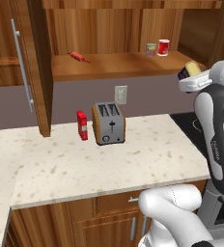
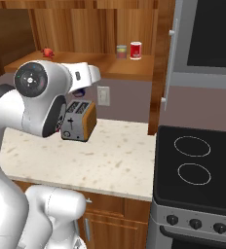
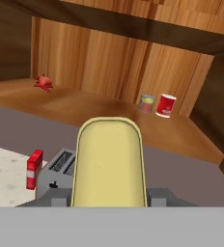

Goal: Pick the cans from the counter and place them in their designated side in the cabinet.

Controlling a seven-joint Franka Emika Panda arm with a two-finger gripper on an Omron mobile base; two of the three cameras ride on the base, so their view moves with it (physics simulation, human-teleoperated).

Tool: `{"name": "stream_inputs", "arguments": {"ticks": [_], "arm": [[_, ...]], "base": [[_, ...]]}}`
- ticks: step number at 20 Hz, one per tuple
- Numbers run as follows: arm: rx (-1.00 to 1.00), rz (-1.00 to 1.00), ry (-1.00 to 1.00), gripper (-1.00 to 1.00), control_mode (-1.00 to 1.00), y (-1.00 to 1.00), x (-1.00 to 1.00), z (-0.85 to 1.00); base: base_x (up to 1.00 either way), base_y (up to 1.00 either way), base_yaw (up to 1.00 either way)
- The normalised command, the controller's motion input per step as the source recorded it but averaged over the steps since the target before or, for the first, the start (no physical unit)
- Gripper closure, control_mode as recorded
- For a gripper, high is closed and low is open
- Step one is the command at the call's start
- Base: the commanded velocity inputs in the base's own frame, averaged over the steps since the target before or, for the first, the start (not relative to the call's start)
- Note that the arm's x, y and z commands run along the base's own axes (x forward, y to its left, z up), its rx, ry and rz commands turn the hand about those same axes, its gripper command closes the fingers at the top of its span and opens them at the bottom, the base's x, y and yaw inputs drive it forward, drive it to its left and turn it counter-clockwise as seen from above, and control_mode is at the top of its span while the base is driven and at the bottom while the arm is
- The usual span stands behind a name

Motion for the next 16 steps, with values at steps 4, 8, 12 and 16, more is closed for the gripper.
{"name": "stream_inputs", "arguments": {"ticks": [4,8,12,16], "arm": [[0.00,0.00,-0.03,1.00,-1.00,0.05,0.16,0.10],[0.00,0.00,-0.01,1.00,-1.00,0.03,0.24,0.07],[0.00,0.00,-0.01,1.00,-1.00,0.02,0.24,0.07],[0.00,0.00,0.00,1.00,-1.00,0.03,0.20,0.07]], "base": [[0.00,0.00,0.00],[0.00,0.00,0.00],[0.00,0.00,0.00],[0.00,0.00,0.00]]}}
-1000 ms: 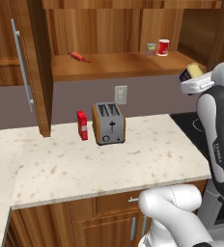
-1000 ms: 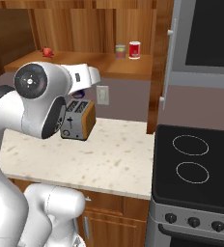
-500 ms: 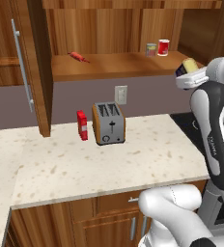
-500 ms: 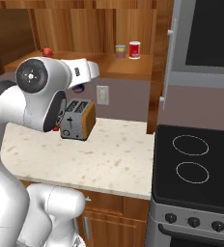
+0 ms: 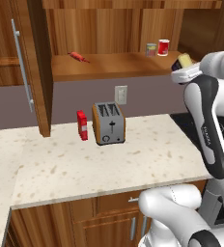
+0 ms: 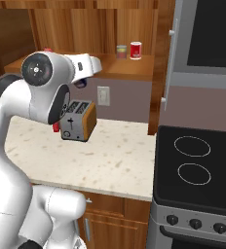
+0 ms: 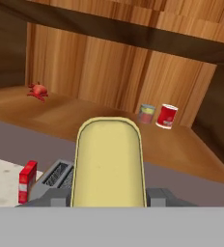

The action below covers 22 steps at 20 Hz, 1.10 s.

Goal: Pick the cans from the counter and place them in their designated side in the cabinet.

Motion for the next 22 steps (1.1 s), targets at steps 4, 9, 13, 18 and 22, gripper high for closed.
{"name": "stream_inputs", "arguments": {"ticks": [4,9,13,18,22], "arm": [[0.00,0.00,0.00,1.00,-1.00,0.02,0.21,0.07],[0.00,0.00,0.00,1.00,-1.00,0.03,0.25,0.02],[0.00,0.00,0.00,1.00,-1.00,0.01,0.25,0.00],[0.00,0.00,0.00,1.00,-1.00,0.01,0.23,0.00],[0.00,0.00,0.00,1.00,-1.00,0.01,0.23,0.00]], "base": [[0.00,0.00,0.00],[0.00,0.00,0.00],[0.00,0.00,0.00],[0.00,0.00,0.00],[0.00,0.00,0.00]]}}
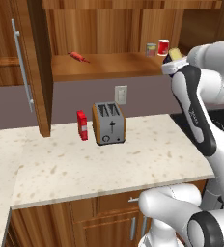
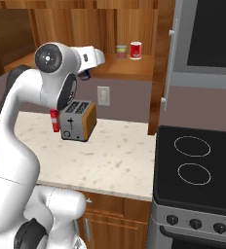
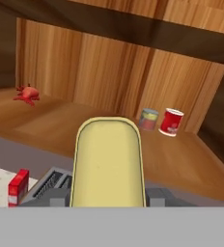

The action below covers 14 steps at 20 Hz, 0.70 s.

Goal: Pick the cans from the counter and place them in their designated side in the cabinet.

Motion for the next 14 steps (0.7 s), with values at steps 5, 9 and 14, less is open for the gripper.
{"name": "stream_inputs", "arguments": {"ticks": [5,9,14], "arm": [[0.00,0.00,0.00,1.00,-1.00,0.02,0.22,0.00],[0.00,0.00,0.00,1.00,-1.00,0.04,0.22,0.00],[0.00,0.00,0.00,1.00,-1.00,0.03,0.20,0.00]], "base": [[0.00,0.00,0.00],[0.00,0.00,0.00],[0.00,0.00,0.00]]}}
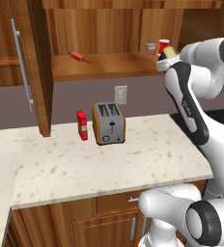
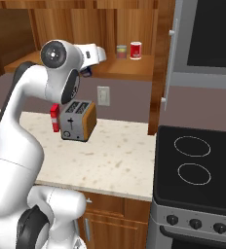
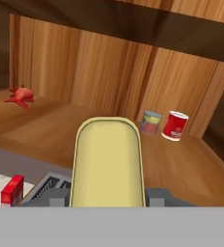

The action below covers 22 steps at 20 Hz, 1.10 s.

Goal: Pick the cans from the counter and place them in their designated side in the cabinet.

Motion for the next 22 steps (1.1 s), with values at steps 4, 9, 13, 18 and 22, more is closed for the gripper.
{"name": "stream_inputs", "arguments": {"ticks": [4,9,13,18,22], "arm": [[0.00,0.00,0.00,1.00,-1.00,0.02,0.21,0.00],[0.00,0.00,0.00,1.00,-1.00,0.00,0.21,0.00],[0.00,0.00,0.00,1.00,-1.00,0.00,0.23,0.00],[0.00,0.00,0.00,1.00,-1.00,0.00,0.24,0.00],[0.00,0.00,0.00,1.00,-1.00,0.00,0.27,0.00]], "base": [[0.00,0.00,0.00],[0.00,0.00,0.00],[0.00,0.00,0.00],[0.00,0.00,0.00],[0.00,0.00,0.00]]}}
